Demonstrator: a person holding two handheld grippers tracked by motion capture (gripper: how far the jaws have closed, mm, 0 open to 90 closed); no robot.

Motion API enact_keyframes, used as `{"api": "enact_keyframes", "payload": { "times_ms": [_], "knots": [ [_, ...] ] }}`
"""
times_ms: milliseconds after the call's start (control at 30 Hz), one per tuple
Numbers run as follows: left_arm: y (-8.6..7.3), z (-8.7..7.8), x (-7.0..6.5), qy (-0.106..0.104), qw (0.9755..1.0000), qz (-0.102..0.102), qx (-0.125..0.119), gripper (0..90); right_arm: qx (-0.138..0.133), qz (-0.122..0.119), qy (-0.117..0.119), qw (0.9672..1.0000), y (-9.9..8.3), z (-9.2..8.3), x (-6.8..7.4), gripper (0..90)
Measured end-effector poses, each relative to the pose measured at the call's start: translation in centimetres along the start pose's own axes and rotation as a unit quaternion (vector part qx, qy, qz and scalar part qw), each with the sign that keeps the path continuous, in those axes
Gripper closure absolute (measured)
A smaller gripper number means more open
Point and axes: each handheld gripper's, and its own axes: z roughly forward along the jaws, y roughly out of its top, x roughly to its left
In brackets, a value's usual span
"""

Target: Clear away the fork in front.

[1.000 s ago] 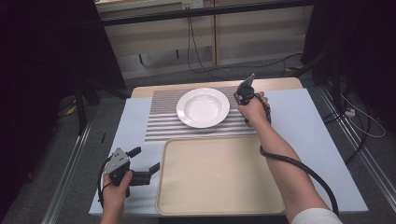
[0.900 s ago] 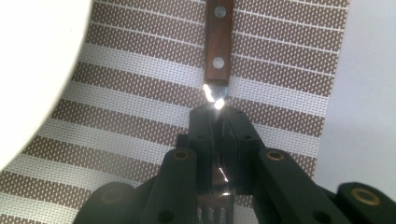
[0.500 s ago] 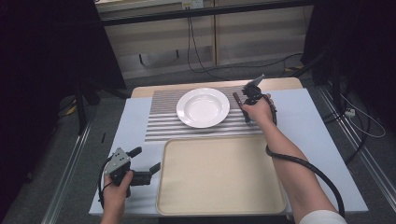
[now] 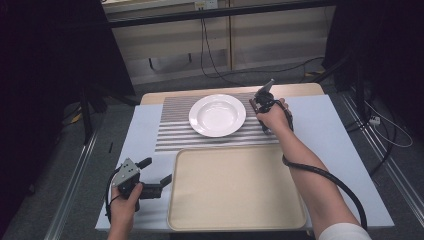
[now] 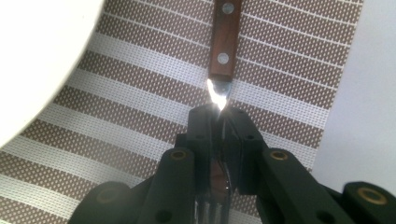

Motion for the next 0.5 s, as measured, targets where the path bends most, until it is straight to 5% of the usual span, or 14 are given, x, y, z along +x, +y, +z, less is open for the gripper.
{"api": "enact_keyframes", "payload": {
  "times_ms": [100,200,400,500],
  "knots": [
    [0.0,0.1,0.0,-0.001,1.0,0.001,0.003,2.2,0.006,-0.01,-0.011,0.9999,0.2,0.0,0.3,80.1],
    [0.0,0.1,-0.1,-0.002,1.0,0.003,0.003,2.2,0.02,0.011,0.005,0.9997,0.6,0.1,-0.2,80.4],
    [-0.1,0.3,0.0,-0.002,1.0,0.002,0.007,2.2,0.045,0.004,0.003,0.999,1.4,0.3,-0.1,81.2],
    [-0.1,0.4,0.0,-0.004,1.0,0.001,0.007,2.2,0.045,0.023,0.011,0.9987,1.4,0.3,-0.4,83.5]
  ]
}}
